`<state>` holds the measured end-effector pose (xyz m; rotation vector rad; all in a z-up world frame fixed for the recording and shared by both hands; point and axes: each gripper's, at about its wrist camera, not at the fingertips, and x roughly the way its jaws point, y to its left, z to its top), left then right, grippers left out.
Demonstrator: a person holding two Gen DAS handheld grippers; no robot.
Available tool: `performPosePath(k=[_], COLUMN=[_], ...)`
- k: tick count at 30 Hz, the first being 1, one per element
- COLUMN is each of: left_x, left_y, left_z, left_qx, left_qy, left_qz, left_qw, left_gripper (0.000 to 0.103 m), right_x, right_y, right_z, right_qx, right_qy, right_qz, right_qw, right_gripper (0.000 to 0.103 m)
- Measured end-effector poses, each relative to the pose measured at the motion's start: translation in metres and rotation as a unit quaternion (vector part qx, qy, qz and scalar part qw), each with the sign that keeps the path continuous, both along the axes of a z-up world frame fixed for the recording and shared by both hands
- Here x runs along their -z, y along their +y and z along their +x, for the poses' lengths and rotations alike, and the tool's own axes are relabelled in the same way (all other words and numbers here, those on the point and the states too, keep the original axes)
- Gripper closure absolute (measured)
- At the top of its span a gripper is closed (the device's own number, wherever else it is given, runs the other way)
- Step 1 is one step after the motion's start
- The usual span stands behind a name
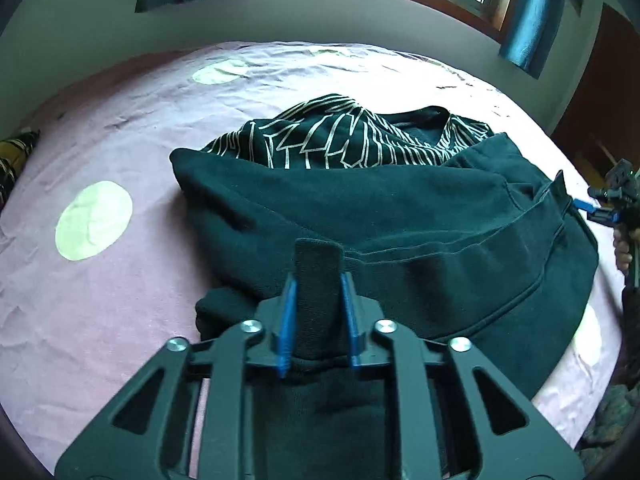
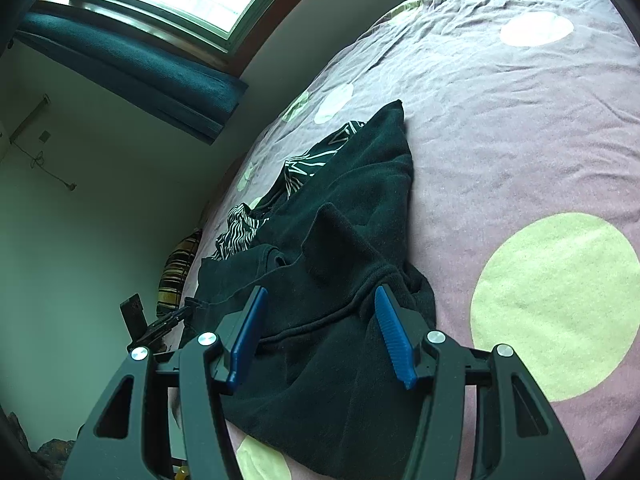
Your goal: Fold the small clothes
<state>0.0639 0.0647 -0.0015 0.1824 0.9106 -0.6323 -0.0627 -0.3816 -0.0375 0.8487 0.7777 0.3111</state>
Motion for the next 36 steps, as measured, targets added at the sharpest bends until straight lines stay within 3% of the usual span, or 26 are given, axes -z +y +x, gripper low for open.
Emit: performPosePath(k=[5,9,14,16,17,18,21,28,36], left_x=[-0.002,0.000,0.000,0.001,0.001,0.001,-0.003,-0.008,-0.034], left_y=[-0.001,-0.007,-0.010,-0.009,-0.007,-0.006,-0.003,-0.008,0.009], left_z=[-0.003,-0.005,-0.007,-0.006,-0.007,-0.007,-0.012,-0.024,-0.022], left_qx=[-0.004,0.003,-0.001,-0.011,-0.016,-0.021,-0.028,-0.026,-0.071], left_qy=[-0.007,-0.013,-0.016,-0.019,-0.020,-0.021,-0.029,-0.052,-0.060], left_qz=[0.002,0.014,0.015,0.018,0.019,0.017,0.009,0.019,-0.038], left_qw=[1.0000,0.9998,0.9998,0.9996,0.9995,0.9994,0.9991,0.9981,0.9949], left_gripper=[0.087,0.070,0.070,0.078,0.084,0.088,0.092,0.096,0.098], right_x=[-0.007,-0.011,-0.014,-0.013,-0.011,-0.010,-0.012,-0.027,-0.071], right_y=[-0.008,-0.007,0.008,0.015,0.019,0.022,0.026,0.030,0.042], right_z=[0.006,0.016,0.036,0.042,0.045,0.047,0.041,0.020,0.010], right_qx=[0.002,-0.008,-0.036,-0.043,-0.046,-0.044,-0.022,0.005,0.014], right_qy=[-0.019,-0.034,-0.044,-0.046,-0.039,-0.032,-0.034,-0.061,-0.112], right_qz=[-0.024,-0.045,-0.107,-0.134,-0.149,-0.165,-0.192,-0.209,-0.208], right_qw=[1.000,0.998,0.993,0.989,0.987,0.985,0.981,0.976,0.972], right_gripper=[0.045,0.042,0.042,0.053,0.073,0.086,0.093,0.097,0.097])
